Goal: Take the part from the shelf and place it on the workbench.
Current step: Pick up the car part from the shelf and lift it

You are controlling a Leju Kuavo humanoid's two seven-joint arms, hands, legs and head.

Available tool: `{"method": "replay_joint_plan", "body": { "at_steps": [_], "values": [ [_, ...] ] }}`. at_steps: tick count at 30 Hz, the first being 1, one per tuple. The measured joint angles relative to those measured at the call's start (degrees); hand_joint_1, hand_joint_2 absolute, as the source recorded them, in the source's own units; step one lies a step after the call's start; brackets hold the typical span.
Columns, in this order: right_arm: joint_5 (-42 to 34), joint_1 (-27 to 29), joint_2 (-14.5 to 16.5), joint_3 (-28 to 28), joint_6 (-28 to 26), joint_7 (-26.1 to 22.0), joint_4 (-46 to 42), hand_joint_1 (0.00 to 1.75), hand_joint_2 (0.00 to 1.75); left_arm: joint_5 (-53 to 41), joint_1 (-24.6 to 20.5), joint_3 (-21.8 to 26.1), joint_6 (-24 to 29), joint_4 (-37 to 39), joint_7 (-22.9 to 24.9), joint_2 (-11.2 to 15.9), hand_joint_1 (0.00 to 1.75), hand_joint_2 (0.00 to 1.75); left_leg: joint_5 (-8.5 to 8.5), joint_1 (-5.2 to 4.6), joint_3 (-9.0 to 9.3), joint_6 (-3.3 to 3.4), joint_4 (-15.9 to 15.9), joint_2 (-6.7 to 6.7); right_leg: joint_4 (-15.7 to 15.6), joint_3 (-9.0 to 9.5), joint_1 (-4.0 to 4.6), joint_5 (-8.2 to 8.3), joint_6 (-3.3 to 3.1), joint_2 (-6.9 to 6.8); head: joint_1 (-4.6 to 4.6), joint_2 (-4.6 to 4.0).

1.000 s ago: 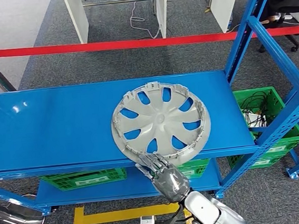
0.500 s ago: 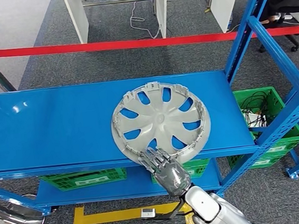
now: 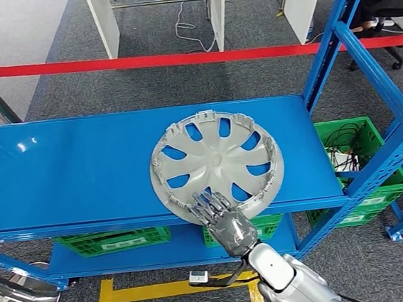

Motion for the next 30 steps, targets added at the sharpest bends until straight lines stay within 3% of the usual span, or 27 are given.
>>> {"method": "replay_joint_plan", "body": {
  "at_steps": [13, 14, 15, 18, 20, 23, 30],
  "values": [
    [-1.11, -1.05, 0.82, 0.02, -0.01, -0.01, 2.95, 0.07, 1.75, 0.02, -0.04, -0.62, 0.00, 0.00, 0.17, 0.00, 0.00, 0.00, 0.00, 0.00, 0.00, 0.00, 0.00, 0.00, 0.00, 0.00, 0.00, 0.00, 0.00, 0.00, 0.00, 0.00],
    [-1.24, -1.12, 0.91, 0.02, -0.02, -0.01, 3.18, 0.18, 1.75, 0.02, -0.04, -0.69, 0.00, 0.00, 0.17, 0.00, 0.00, 0.00, 0.00, 0.00, 0.00, 0.00, 0.00, 0.00, 0.00, 0.00, 0.00, 0.00, 0.00, 0.00, 0.00, 0.00],
    [-1.38, -1.23, 0.99, 0.02, -0.02, -0.01, 3.43, 0.41, 1.75, 0.02, -0.05, -0.75, 0.00, 0.00, 0.17, 0.00, 0.00, 0.00, 0.00, 0.00, 0.00, 0.00, 0.00, 0.00, 0.00, 0.00, 0.00, 0.00, 0.00, 0.00, 0.00, 0.00],
    [-1.79, -1.70, 1.17, 0.02, -0.03, -0.01, 4.14, 1.36, 1.75, 0.03, -0.06, -0.81, 0.00, 0.00, 0.19, 0.00, 0.00, 0.00, 0.00, 0.00, 0.00, 0.00, 0.00, 0.00, 0.00, 0.00, 0.00, 0.00, 0.00, 0.00, 0.01, 0.00],
    [-2.01, -1.93, 1.27, 0.02, -0.04, -0.01, 4.46, 1.64, 1.75, 0.04, -0.06, -0.81, 0.00, 0.00, 0.21, 0.00, 0.00, 0.00, 0.00, 0.00, 0.00, 0.00, 0.00, 0.00, 0.00, 0.00, 0.00, 0.00, 0.00, -0.01, 0.01, 0.00],
    [-2.31, -2.34, 1.50, 0.02, -0.11, -0.01, 4.78, 1.75, 1.75, 0.05, -0.07, -0.83, 0.00, 0.00, 0.24, 0.00, 0.00, 0.00, 0.00, 0.00, 0.01, 0.00, 0.00, 0.00, 0.00, 0.01, 0.00, 0.00, 0.00, -0.01, 0.00, 0.00],
    [-2.44, -2.81, 1.75, 0.00, -0.16, -0.04, 4.32, 1.75, 1.75, 0.21, -0.07, -0.84, 0.00, 0.00, 0.24, 0.00, 0.00, 0.00, 0.01, 0.00, 0.10, 0.01, 0.00, -0.01, 0.00, 0.09, -0.01, 0.01, 0.01, -0.01, 0.00, 0.00]
  ]
}}
